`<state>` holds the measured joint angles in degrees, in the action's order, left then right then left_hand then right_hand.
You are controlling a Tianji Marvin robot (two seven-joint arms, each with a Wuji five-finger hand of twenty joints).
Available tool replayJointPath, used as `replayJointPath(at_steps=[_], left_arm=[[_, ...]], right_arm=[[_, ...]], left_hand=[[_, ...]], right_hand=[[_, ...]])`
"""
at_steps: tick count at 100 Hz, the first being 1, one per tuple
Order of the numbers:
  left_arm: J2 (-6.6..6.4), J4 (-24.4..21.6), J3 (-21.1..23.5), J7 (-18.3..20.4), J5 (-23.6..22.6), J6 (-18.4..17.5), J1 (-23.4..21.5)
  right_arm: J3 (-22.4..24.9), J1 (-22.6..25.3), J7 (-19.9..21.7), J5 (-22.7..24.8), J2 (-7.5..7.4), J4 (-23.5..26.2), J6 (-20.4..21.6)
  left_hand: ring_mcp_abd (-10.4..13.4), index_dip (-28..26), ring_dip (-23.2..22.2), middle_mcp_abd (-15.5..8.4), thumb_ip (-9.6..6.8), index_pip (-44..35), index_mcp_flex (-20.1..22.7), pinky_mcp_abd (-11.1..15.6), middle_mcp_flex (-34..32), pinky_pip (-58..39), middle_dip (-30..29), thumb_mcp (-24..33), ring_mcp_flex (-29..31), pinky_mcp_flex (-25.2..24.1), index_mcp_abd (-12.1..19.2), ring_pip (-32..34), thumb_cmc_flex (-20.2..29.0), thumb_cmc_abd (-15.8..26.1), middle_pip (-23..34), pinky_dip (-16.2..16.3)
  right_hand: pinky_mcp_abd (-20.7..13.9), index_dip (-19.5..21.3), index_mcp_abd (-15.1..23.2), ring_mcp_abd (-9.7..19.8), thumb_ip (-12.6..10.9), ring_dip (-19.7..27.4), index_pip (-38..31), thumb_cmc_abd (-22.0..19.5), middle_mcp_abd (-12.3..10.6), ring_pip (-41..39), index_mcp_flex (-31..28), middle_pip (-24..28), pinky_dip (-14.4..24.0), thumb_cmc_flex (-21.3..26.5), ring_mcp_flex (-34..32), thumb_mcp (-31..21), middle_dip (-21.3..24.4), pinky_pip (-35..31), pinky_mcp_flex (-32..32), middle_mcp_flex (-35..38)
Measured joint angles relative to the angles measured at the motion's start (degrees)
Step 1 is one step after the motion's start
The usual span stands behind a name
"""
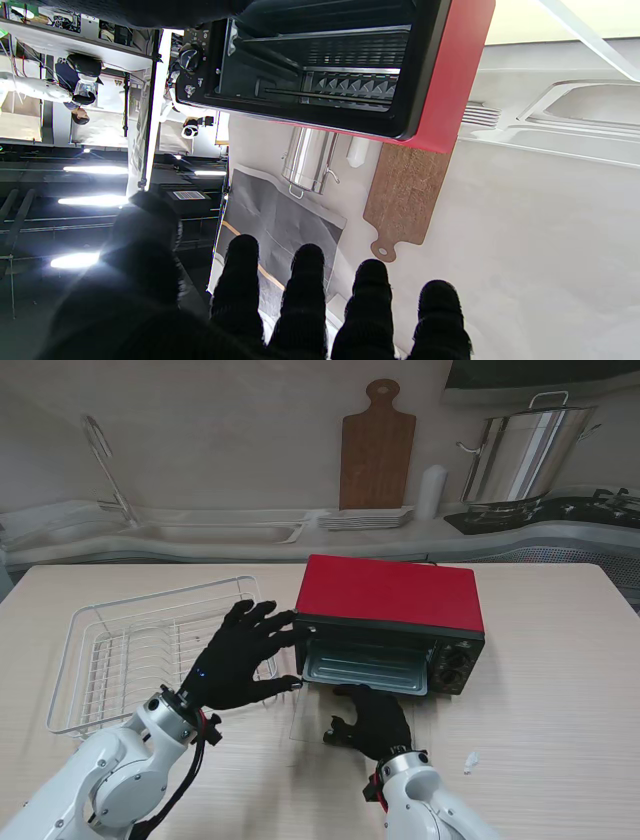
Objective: Slide the trays into the oven
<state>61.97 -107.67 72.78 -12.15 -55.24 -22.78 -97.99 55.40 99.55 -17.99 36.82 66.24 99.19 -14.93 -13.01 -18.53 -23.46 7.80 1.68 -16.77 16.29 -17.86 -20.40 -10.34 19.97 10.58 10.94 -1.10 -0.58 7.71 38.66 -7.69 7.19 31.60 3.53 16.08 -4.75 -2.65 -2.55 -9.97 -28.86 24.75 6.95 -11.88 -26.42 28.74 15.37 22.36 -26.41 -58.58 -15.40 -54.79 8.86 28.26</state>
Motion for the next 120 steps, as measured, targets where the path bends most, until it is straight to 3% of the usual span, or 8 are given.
replayJointPath(at_steps=[42, 120], left_arm=[[-0.05, -0.13, 0.13, 0.52, -0.07, -0.12, -0.20], [-0.57, -0.19, -0.35, 3.64, -0.24, -1.54, 0.50]], right_arm=[[-1.70, -3.52, -0.92, -2.38, 1.15, -1.96, -2.77], [-3.27, -8.35, 0.19, -5.20, 1.97, -3.78, -5.37]], left_hand=[[0.00, 0.00, 0.00, 0.00, 0.00, 0.00, 0.00, 0.00, 0.00, 0.00, 0.00, 0.00, 0.00, 0.00, 0.00, 0.00, 0.00, 0.00, 0.00, 0.00], [0.01, 0.00, 0.45, -0.02, 0.00, 0.71, 0.00, 0.09, 0.00, 0.00, -0.62, -1.72, -0.69, -0.52, 0.00, -0.01, -0.05, 0.65, 0.00, 0.00]], right_hand=[[0.67, 0.73, -0.01, -0.21, 0.00, -0.67, -0.79, 0.10, 0.00, -0.82, -0.88, 0.24, 0.09, -0.75, -0.02, -0.79, -0.13, -0.74, 0.77, 0.05], [1.16, 0.84, -0.01, -0.73, 0.00, -1.12, -0.80, 1.62, 0.00, -2.02, -0.90, 0.15, 0.15, -2.38, -1.54, -0.83, -0.20, -0.90, 1.67, 1.23]])
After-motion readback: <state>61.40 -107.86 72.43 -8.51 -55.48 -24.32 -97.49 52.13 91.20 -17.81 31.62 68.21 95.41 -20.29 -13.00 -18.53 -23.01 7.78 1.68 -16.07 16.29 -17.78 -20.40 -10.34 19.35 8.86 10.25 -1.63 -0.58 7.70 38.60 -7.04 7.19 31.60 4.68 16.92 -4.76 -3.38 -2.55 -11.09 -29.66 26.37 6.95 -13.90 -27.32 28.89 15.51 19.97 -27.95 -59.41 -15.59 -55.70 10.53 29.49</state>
